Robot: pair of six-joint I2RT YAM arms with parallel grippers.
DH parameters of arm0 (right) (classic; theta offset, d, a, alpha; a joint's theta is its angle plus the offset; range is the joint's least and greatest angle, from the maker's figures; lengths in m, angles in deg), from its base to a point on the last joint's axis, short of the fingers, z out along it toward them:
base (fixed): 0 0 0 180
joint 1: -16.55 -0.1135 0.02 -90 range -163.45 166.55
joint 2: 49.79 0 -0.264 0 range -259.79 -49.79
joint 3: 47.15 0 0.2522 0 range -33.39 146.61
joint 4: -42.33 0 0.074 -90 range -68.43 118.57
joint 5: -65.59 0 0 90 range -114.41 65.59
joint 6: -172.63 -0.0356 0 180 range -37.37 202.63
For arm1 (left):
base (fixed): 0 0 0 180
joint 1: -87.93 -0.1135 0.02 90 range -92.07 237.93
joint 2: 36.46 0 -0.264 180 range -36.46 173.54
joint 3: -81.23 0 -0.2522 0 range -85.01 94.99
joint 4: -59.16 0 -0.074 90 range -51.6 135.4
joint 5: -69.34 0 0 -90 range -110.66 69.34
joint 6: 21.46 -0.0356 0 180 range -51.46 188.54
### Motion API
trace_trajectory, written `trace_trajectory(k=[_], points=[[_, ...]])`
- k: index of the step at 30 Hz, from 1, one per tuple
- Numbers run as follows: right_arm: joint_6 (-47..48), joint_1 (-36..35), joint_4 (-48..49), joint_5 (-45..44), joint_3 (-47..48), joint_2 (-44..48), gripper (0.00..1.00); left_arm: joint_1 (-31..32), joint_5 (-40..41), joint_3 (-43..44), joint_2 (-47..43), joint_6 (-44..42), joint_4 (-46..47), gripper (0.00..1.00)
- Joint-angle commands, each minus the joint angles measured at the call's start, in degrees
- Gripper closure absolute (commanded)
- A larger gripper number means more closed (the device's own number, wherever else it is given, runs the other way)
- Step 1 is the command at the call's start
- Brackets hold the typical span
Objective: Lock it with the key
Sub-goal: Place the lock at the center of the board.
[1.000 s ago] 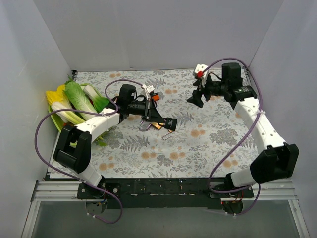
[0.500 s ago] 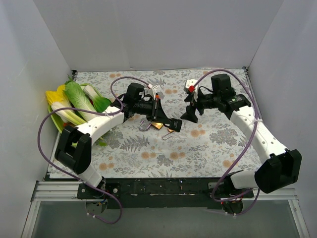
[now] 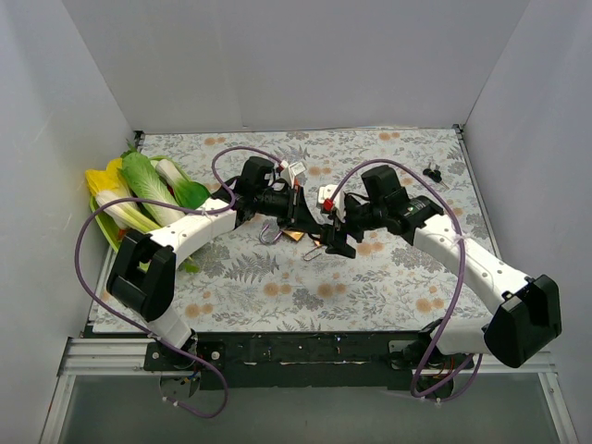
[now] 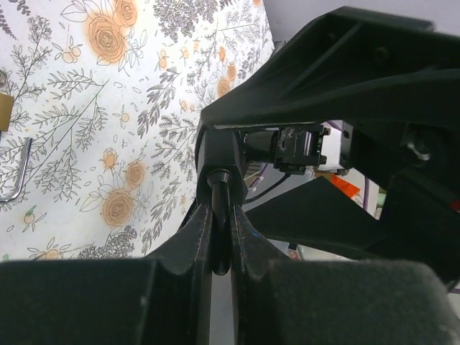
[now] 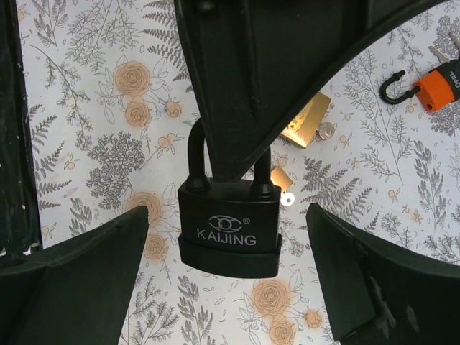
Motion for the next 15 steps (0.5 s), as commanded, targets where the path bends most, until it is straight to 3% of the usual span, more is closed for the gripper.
trace_trajectory(k=[1,6,11,15], points=[[0.5,-1.0,2.2,-1.3,-1.1,0.7,0.02,-0.1,-4.6,1.1,-3.7,1.6,4.8,1.0],[-0.4,-1.1,3.8,-2.0,-1.6,0.5,0.16,0.0,-4.9,0.6,-4.4,1.7,5.2,1.0],[-0.8,-1.1,5.2,-3.7,-1.5,0.2,0.43,-0.1,-6.3,0.0,-4.4,2.8,6.2,1.0],[-0.5,-1.2,4.9,-5.5,-1.6,0.0,0.44,0.0,-7.8,-0.1,-4.2,4.5,8.4,1.0]])
